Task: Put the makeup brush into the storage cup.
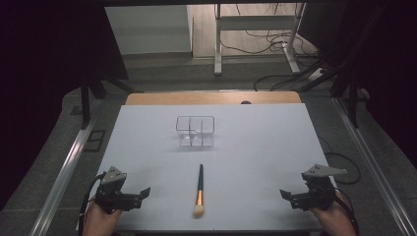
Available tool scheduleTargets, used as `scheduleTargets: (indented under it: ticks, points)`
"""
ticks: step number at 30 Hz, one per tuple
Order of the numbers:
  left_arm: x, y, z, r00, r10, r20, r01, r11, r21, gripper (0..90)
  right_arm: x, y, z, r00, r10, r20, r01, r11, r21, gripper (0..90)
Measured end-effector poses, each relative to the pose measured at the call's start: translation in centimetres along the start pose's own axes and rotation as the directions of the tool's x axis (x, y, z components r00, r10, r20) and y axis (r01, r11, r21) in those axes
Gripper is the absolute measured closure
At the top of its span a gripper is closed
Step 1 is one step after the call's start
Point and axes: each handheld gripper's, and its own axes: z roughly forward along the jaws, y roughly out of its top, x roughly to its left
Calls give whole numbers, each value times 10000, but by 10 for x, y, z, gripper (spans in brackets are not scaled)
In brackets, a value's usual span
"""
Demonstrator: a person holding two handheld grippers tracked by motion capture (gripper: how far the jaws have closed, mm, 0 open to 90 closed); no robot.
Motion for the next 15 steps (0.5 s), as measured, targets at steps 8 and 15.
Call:
scheduleTargets:
  ticks: [8, 15]
  points:
    - [-2, 1, 1, 9999, 104, -96, -102, 9998, 193, 4, 0, 0, 2, 10000, -27, 24, 27, 10000, 91, 0]
    - [-2, -2, 2, 9998, 134, -155, -130, 9997, 225, 6, 0, 1, 2, 10000, 8, 36, -8, 10000, -15, 0]
